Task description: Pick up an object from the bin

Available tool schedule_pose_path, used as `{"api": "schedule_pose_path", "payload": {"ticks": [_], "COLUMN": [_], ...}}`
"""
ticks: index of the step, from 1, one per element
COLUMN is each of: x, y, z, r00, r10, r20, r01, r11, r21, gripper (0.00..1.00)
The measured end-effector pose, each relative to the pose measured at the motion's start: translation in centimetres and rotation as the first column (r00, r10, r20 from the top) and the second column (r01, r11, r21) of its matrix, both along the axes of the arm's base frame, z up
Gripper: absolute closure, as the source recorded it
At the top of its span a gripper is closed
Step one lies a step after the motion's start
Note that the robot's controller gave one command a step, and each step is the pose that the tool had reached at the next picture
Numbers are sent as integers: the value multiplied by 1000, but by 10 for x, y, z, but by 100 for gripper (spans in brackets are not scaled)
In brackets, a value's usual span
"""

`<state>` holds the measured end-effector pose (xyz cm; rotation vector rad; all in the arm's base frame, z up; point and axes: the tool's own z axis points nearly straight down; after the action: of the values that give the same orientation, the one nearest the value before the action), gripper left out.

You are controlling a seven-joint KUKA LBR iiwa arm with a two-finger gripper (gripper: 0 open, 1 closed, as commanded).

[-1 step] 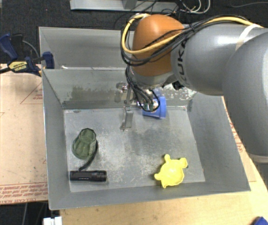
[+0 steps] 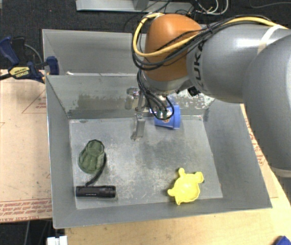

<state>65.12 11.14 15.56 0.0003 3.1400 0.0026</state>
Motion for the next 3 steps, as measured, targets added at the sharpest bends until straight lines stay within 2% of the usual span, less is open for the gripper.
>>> {"api": "schedule_pose_path", "payload": {"ticks": [1, 2, 3], "x": [-33, -36, -116], "y": [78, 65, 124], "z": [-88, -19, -54], "r00": [972, 946, 697], "r10": [233, 323, 717], "r20": [-11, 5, 4], "r01": [-233, -323, -717], "r11": [972, 946, 697], "r21": [4, 0, 9], "gripper": [0, 0, 0]}}
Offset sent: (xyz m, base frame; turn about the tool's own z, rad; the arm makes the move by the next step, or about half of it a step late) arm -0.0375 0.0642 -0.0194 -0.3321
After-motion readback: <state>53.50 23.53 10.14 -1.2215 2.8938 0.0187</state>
